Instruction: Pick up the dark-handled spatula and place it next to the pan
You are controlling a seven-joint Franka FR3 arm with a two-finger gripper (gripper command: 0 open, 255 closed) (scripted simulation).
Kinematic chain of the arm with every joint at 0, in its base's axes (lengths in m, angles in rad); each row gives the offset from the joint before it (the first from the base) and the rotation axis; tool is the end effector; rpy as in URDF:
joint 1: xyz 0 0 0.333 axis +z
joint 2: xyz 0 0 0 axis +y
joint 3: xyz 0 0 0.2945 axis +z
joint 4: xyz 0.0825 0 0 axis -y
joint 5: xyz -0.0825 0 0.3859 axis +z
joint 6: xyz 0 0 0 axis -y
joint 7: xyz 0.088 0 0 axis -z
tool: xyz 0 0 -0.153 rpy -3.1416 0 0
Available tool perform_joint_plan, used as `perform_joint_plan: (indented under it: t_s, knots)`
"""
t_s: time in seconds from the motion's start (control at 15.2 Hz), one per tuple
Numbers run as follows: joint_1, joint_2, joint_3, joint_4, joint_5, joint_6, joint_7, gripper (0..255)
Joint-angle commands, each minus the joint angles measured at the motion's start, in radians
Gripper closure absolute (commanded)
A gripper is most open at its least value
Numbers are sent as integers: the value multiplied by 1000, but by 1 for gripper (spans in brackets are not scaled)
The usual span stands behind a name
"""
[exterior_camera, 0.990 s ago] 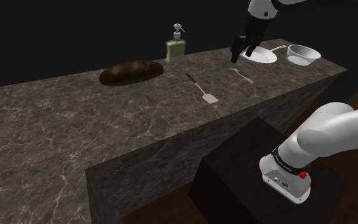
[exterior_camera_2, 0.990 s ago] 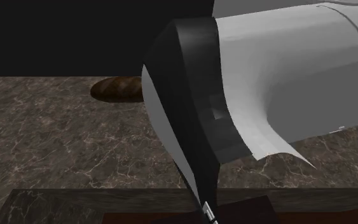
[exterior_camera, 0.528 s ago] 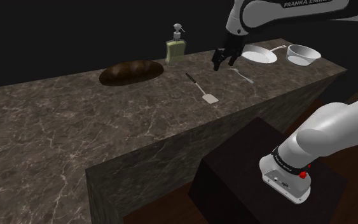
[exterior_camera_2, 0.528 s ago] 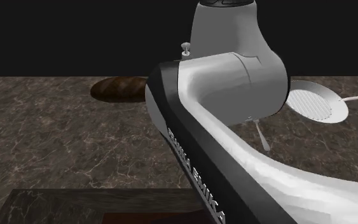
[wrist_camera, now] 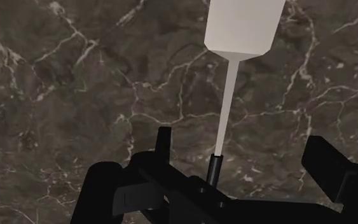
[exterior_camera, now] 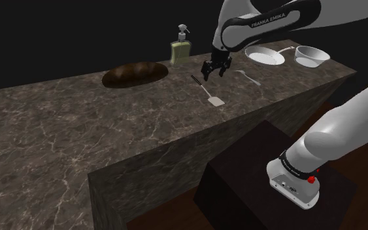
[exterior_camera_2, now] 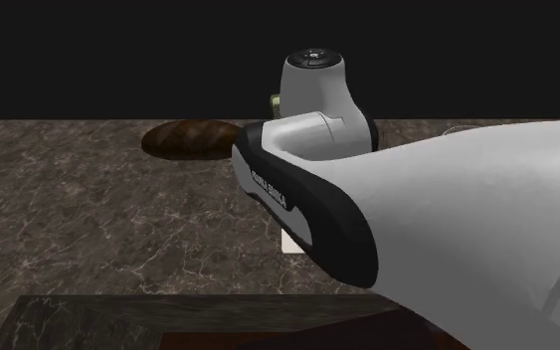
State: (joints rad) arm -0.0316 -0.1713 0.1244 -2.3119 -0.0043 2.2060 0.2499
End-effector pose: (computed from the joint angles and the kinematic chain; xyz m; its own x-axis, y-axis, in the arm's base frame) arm 0.4963 0.0454 0.3510 0.9856 -0.1545 0.0681 -0.1554 -0.9878 0.0082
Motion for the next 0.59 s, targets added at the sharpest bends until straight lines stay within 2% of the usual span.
perform_joint_plan:
  t_s: [0.0, 0.13, 0.53]
  knots:
    - [-3, 76, 4, 26, -8, 49, 26, 0]
    - [-5, 152, 6, 61, -17, 90, 50, 0]
    - [-5, 197, 5, 39, -26, 155, 57, 0]
